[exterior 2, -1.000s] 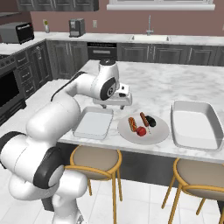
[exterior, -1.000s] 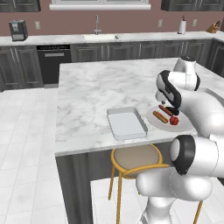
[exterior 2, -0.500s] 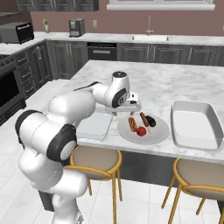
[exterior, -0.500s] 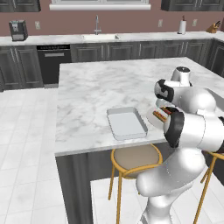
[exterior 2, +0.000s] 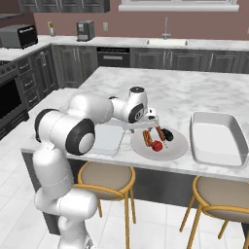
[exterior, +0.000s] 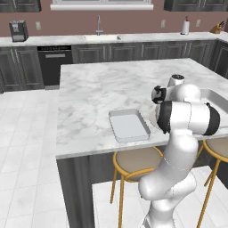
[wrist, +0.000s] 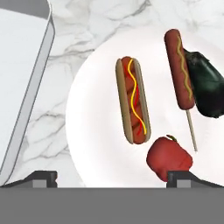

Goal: Place one cooked food and one vegetable from the large plate to each tupperware container.

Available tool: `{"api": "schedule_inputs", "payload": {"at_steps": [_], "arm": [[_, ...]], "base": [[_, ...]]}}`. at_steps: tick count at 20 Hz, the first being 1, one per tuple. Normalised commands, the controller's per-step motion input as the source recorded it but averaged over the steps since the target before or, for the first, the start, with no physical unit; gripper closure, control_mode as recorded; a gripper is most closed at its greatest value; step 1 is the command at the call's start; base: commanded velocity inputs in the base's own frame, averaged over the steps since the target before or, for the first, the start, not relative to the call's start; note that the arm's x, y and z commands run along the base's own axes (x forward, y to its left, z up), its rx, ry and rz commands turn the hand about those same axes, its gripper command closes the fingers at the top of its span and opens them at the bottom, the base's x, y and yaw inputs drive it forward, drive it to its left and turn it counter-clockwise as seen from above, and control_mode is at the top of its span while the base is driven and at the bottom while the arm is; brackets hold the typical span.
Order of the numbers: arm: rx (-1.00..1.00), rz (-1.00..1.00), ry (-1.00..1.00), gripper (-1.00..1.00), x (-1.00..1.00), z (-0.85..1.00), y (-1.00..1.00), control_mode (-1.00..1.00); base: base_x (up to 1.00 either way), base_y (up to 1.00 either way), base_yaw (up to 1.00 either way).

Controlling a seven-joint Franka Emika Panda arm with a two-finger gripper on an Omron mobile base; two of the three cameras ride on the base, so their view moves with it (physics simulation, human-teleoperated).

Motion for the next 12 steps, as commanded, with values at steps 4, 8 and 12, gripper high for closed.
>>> {"api": "schedule_inputs", "payload": {"at_steps": [4,8,12], "arm": [[0.0,0.03,0.12,-1.0,0.59,-0.41,-0.06,-1.0],[0.0,0.01,0.09,-1.0,0.28,-0.46,-0.33,-1.0],[0.01,0.01,0.0,-1.0,0.24,-0.36,-0.07,-1.0]], "base": [[0.0,0.0,0.0],[0.0,0.0,0.0],[0.0,0.0,0.0]]}}
